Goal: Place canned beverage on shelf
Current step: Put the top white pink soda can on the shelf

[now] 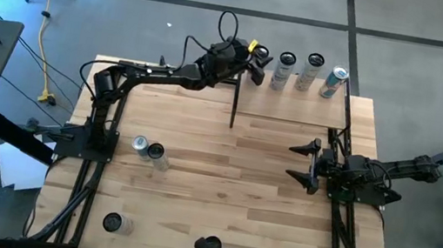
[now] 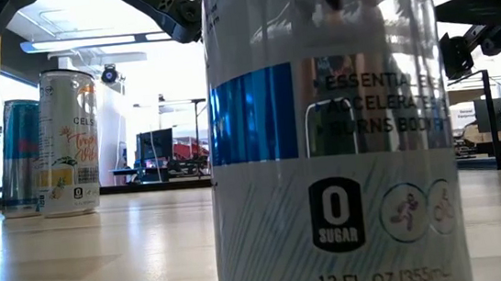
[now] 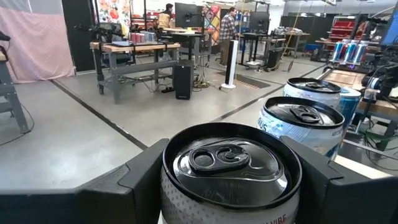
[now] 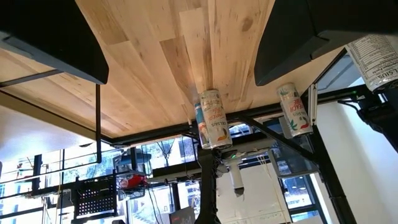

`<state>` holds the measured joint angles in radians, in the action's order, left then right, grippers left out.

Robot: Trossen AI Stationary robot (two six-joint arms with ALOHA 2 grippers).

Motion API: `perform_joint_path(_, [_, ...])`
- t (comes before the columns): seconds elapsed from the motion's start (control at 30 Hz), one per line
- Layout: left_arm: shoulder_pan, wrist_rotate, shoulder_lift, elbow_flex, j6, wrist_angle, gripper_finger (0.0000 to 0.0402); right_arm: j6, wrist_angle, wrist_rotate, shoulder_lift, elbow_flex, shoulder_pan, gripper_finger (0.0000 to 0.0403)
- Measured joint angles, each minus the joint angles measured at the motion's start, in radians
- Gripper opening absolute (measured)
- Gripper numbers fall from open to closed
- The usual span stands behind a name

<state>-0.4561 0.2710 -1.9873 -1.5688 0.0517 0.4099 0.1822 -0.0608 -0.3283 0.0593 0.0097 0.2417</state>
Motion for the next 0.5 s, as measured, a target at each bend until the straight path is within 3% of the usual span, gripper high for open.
perform_joint_path(0.3, [0.000, -0.008, 0.000, 0.000, 0.017, -0.006, 0.0232, 0.000, 0.000, 0.005, 0.000, 0.000, 0.000, 0.0389])
perform_joint_path(0.5, [0.000, -0.008, -0.002, 0.000, 0.025, -0.018, 0.0258, 0.000, 0.000, 0.004, 0.000, 0.000, 0.000, 0.0389])
